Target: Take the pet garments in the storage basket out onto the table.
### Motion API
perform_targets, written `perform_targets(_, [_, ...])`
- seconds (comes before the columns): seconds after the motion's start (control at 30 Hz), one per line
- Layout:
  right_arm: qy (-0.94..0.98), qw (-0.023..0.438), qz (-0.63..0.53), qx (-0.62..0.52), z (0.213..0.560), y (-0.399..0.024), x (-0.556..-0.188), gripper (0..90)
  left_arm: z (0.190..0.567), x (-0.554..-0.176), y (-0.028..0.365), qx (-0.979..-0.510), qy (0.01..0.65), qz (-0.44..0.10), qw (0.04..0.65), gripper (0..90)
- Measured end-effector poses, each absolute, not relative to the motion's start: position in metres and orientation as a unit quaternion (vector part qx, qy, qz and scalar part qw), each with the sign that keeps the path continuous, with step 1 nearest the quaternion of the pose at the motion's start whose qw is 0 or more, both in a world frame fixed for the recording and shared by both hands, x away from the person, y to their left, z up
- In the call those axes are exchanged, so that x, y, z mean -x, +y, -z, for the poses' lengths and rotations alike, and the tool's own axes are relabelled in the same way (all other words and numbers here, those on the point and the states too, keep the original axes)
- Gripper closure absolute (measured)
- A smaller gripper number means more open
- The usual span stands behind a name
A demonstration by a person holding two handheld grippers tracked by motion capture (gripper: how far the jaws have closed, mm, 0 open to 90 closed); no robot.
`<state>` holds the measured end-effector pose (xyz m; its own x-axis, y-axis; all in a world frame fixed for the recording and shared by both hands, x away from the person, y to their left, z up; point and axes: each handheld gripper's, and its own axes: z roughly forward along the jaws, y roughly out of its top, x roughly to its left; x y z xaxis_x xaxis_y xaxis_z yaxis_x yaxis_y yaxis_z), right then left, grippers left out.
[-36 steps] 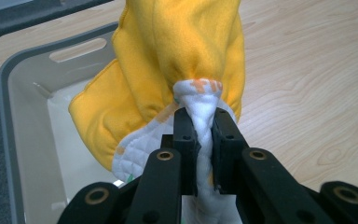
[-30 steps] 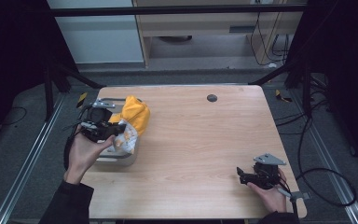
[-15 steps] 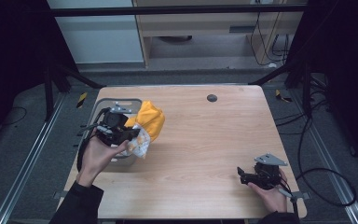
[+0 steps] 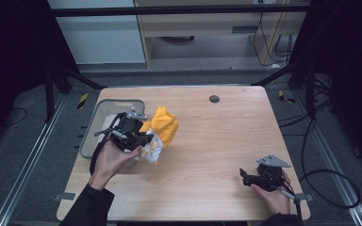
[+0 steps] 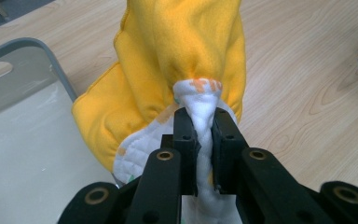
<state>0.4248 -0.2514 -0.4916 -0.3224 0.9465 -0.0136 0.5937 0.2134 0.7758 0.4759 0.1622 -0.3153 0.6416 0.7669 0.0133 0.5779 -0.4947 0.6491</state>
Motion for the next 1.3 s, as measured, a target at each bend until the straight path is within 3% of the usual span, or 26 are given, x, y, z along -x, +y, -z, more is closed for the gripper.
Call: perform_targets(1.3, [0.734, 0.260, -0.345, -0.524, 0.492, -0.252, -0.425, 10.2, 0.370, -0.483, 0.097, -0.886, 0.344, -0.099, 0.297, 82.0])
